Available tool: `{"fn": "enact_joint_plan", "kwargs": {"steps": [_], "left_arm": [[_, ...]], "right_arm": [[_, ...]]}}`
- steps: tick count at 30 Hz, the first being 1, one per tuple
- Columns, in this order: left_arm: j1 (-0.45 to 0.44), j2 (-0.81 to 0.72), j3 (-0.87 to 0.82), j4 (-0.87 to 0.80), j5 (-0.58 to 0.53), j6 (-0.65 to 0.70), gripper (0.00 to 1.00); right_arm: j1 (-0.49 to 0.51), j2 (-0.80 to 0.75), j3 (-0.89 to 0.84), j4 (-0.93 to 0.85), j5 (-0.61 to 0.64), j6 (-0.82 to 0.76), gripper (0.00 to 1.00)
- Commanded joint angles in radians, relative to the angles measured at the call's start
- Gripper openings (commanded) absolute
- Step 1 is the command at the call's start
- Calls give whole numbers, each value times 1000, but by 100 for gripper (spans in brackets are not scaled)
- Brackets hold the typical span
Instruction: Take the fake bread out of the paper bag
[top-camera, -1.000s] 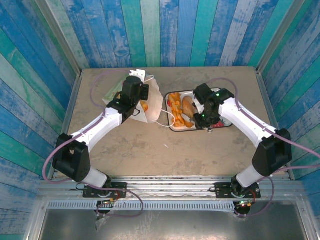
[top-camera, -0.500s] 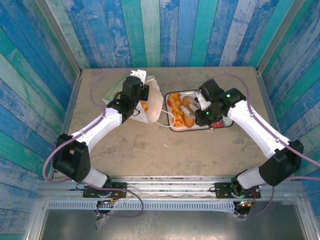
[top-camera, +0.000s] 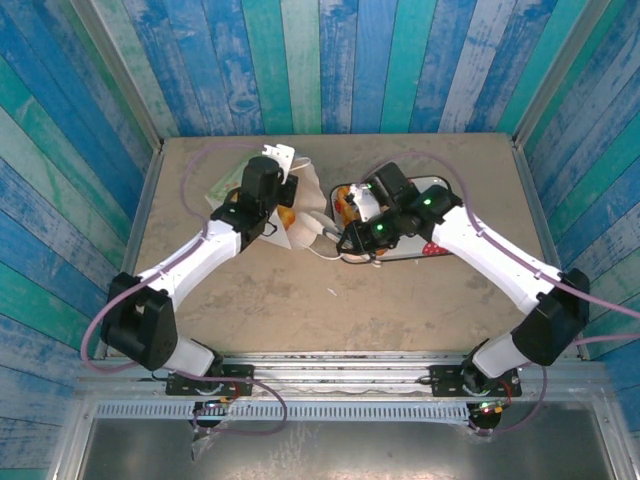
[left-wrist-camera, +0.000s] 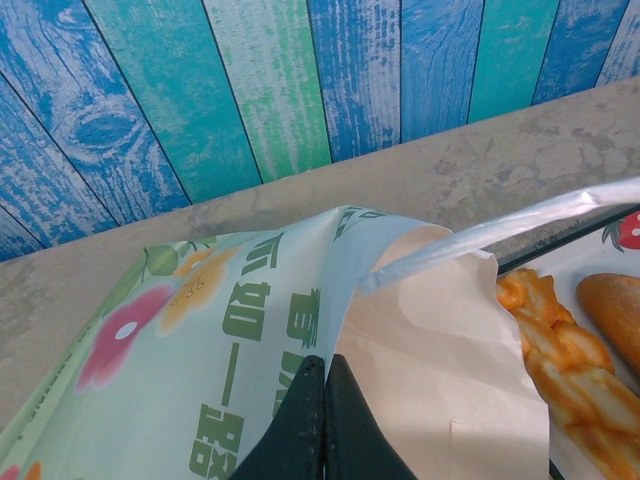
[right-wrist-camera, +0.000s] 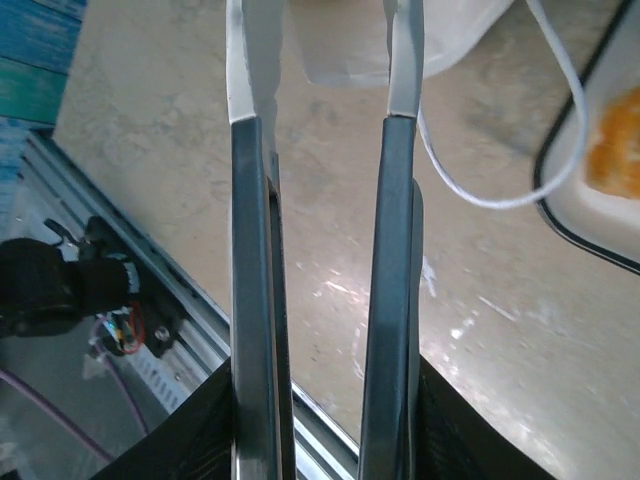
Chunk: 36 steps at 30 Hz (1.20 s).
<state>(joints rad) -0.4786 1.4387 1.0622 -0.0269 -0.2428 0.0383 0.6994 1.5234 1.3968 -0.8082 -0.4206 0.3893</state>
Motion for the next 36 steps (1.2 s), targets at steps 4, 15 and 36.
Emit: {"fn": "enact_joint_plan", "kwargs": {"steps": [4,15,36], "left_arm": [[2,-99,-24,70,22,31,0],[3,-101,-36,70,12,24,0],[3,-101,-38,74,18,11,0]], "right_arm": [[3,81,-38,197,-93,101,39],[5,193,14,182,-52,112,43],[-3,322,24,341,-144,193,49]]}}
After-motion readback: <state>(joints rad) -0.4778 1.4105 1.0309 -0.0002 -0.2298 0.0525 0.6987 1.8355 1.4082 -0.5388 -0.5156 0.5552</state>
